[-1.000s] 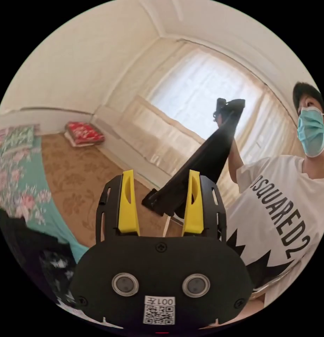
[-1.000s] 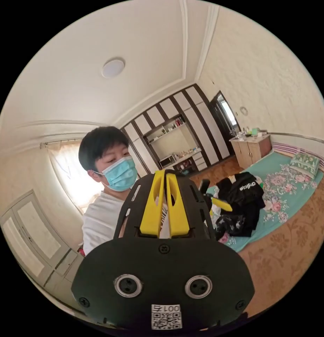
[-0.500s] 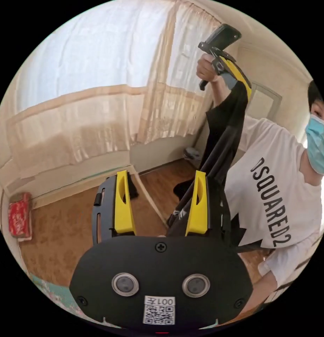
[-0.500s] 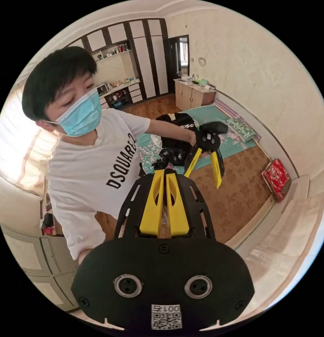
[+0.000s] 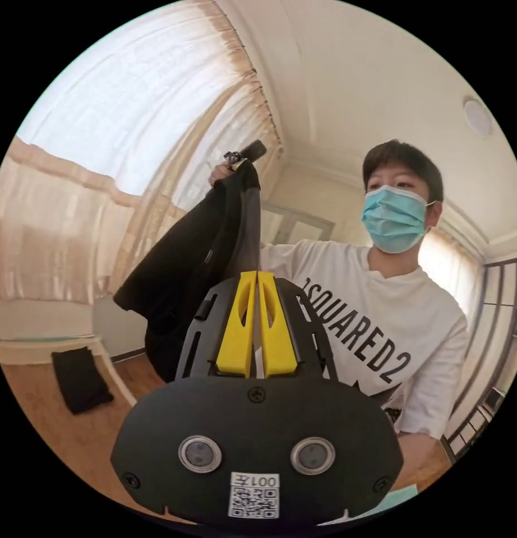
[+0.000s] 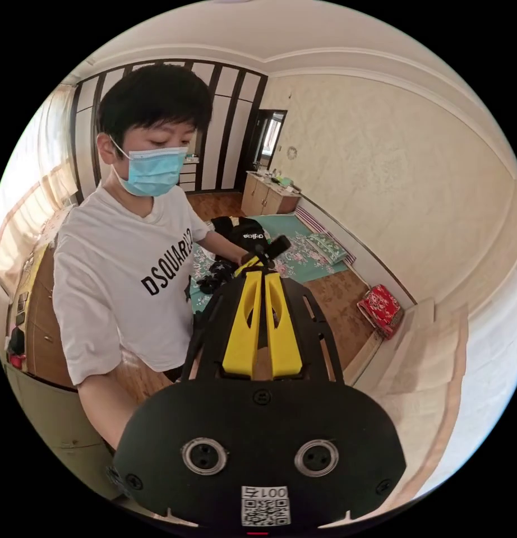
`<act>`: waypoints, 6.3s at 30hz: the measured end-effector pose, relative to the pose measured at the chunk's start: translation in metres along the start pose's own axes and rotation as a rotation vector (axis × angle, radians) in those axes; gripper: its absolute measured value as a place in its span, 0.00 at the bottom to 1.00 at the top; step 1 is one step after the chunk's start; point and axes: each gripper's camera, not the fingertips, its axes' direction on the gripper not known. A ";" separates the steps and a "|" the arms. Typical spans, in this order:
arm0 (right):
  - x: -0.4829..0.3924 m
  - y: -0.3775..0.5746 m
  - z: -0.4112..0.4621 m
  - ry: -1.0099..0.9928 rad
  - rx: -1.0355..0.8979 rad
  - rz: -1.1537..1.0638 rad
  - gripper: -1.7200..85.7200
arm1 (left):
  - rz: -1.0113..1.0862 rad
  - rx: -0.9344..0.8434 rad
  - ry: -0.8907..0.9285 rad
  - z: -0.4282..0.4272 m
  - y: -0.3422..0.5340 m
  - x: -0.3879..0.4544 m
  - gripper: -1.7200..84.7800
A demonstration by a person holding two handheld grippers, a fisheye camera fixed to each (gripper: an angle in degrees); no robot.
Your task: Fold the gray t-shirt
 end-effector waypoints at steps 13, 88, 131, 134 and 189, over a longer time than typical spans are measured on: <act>0.070 0.183 0.086 -0.118 0.280 0.202 0.02 | -0.273 -0.218 -1.340 0.088 0.014 0.043 0.01; 0.824 0.138 0.401 -0.063 -0.130 0.545 0.02 | -0.941 -0.417 -1.264 -0.482 0.101 -0.188 0.01; 1.109 0.357 0.875 0.297 -0.755 0.407 0.10 | -1.693 -0.198 -1.928 -0.577 0.611 -0.294 0.07; 1.068 0.382 0.826 0.145 -0.632 0.533 0.12 | -1.595 -0.128 -1.923 -0.527 0.616 -0.258 0.12; 0.963 0.731 0.580 -0.314 -0.854 0.992 0.17 | -1.699 -0.193 -1.231 -0.310 0.907 -0.083 0.00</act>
